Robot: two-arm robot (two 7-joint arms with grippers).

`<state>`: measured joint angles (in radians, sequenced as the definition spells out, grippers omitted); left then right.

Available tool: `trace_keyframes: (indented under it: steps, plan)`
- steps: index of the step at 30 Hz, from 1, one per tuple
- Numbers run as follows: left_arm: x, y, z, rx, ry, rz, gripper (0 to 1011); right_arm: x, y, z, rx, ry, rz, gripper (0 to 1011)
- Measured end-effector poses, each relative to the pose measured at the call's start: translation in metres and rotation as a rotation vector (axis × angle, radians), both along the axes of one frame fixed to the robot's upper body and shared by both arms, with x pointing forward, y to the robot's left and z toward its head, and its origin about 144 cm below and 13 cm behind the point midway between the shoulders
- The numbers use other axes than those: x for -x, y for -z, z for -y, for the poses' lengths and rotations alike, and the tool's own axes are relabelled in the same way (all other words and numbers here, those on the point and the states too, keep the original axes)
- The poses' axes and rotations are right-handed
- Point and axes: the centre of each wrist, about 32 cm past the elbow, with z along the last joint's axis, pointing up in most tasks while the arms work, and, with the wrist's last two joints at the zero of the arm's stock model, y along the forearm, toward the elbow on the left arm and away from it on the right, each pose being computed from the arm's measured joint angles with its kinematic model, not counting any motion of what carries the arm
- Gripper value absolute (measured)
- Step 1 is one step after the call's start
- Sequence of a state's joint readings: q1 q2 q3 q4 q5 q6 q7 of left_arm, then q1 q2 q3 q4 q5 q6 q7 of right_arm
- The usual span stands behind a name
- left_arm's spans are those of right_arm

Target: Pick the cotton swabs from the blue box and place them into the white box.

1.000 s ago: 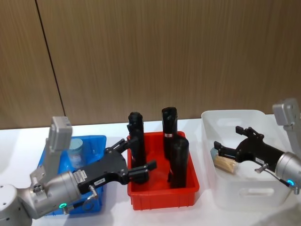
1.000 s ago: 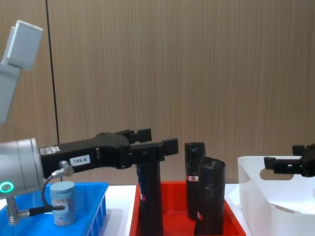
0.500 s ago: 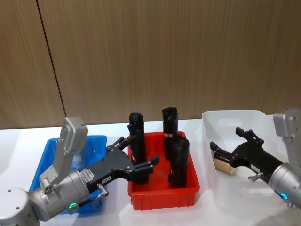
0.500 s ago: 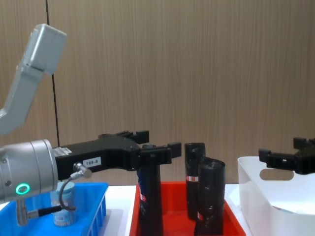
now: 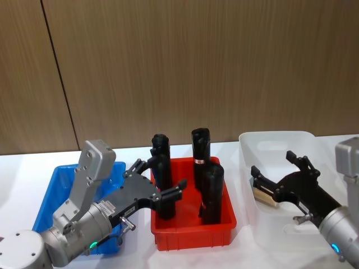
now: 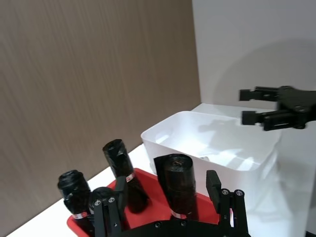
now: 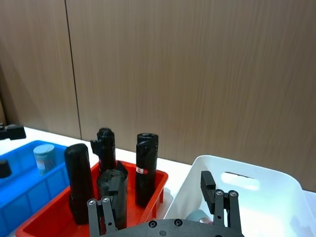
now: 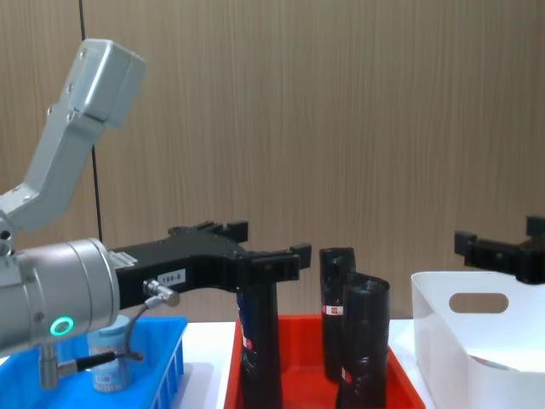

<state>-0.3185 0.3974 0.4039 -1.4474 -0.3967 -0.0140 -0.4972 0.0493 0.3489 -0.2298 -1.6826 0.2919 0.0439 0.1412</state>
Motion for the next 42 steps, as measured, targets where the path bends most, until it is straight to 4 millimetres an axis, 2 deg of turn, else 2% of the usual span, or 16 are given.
trace_keyframes:
  steps: [4, 12, 42]
  plan:
    - [0.003, -0.001, 0.005, -0.011, -0.035, 0.012, 1004, 0.011, -0.003, -0.006, -0.017, 0.028, 0.017, 1002]
    - [0.011, -0.003, 0.014, -0.033, -0.118, 0.042, 1004, 0.019, -0.005, -0.01, -0.032, 0.05, 0.028, 1002]
    - [0.036, -0.012, 0.042, -0.073, -0.365, 0.154, 1004, 0.02, -0.005, -0.01, -0.033, 0.05, 0.028, 1001]
